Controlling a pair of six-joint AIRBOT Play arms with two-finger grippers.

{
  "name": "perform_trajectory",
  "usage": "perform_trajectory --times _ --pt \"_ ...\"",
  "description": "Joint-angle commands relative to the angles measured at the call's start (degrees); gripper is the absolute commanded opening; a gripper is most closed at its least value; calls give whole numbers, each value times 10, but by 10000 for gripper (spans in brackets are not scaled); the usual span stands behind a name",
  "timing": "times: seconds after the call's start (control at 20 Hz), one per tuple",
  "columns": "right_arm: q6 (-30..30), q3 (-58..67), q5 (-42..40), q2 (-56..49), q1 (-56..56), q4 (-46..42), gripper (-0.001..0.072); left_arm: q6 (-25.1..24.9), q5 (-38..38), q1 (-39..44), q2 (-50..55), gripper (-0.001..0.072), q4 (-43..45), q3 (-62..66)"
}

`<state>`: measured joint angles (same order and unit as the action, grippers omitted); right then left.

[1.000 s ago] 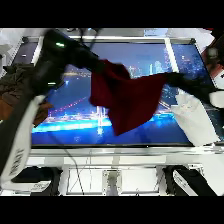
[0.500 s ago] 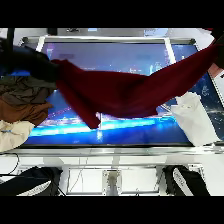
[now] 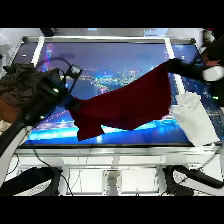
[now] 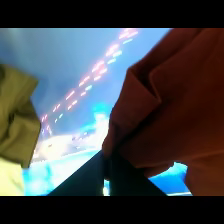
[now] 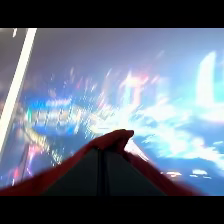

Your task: Fold the shirts.

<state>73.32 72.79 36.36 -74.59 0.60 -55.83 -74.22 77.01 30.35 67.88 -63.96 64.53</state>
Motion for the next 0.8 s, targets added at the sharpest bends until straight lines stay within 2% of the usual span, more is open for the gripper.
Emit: perform_trajectory --times 0.0,0.2,0.25,0.3,0.35,0.4,0.5,0.6,0.7,0.75 --pt "3 1 -89 -99 -61 6 21 121 -119 -66 30 11 50 -83" --pt "4 1 -166 -128 -86 8 24 148 -275 -116 30 14 35 -82" --pt "4 1 -177 -128 -86 9 28 148 -293 -119 30 121 20 -82" --pt "4 1 -186 -128 -86 19 93 149 -305 -121 30 486 10 -82" --pt "4 1 -191 -128 -85 31 356 149 -307 -122 30 719 -2 -79" --pt "4 2 -191 -126 -83 36 446 148 -296 -122 30 702 2 -73" --pt "4 2 -174 -108 -68 36 445 148 -244 -122 26 702 54 -40" --pt "4 2 -116 -70 -26 11 444 148 -167 -122 -1 700 144 6" --pt "7 2 -5 -22 36 -26 443 149 -119 -122 -65 699 226 25" --pt "10 2 63 1 71 -40 444 149 -95 -125 -101 699 232 25"
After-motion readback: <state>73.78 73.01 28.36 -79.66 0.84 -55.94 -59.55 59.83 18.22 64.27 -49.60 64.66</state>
